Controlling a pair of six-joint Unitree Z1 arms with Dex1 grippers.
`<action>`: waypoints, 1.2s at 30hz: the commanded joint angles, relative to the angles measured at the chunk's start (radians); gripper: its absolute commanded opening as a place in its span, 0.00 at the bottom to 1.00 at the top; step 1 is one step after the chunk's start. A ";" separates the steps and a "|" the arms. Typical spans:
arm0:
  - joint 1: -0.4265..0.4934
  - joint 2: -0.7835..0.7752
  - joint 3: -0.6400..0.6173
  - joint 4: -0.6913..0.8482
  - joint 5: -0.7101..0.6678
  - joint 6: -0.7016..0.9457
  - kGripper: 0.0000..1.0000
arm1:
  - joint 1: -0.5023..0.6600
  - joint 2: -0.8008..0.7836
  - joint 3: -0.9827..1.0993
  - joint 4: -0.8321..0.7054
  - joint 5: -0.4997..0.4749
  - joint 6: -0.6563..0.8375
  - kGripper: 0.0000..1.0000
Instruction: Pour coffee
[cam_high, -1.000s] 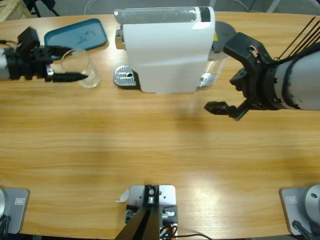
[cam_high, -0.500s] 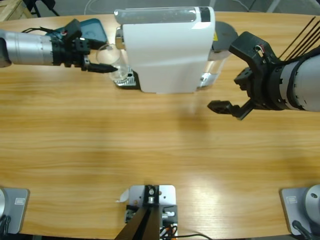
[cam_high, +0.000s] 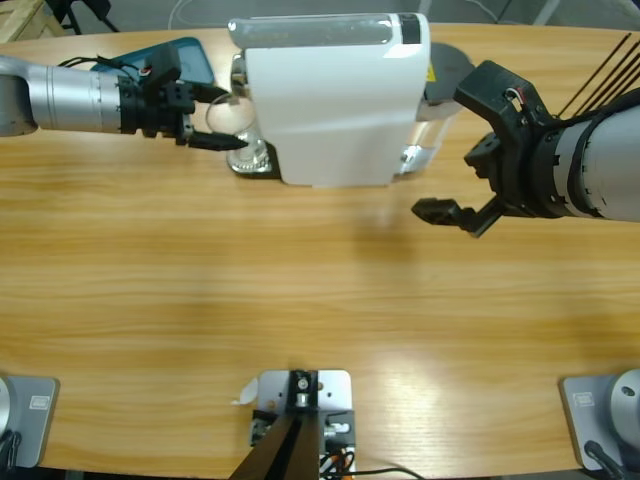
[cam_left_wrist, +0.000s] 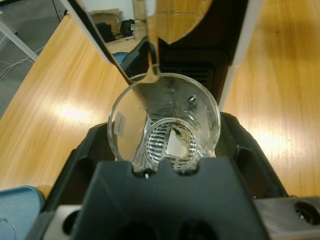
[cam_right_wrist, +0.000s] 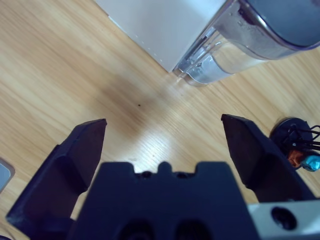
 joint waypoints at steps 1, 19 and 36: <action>-0.011 0.048 -0.007 0.001 0.007 -0.042 0.57 | 0.009 0.020 0.021 -0.009 0.004 0.035 1.00; 0.057 -0.162 0.118 -0.015 -0.127 -0.185 1.00 | 0.009 -0.034 0.012 0.016 0.005 0.046 1.00; -0.092 -0.947 0.349 0.527 0.430 -0.651 1.00 | -0.349 0.106 -0.528 0.190 0.261 -0.066 0.00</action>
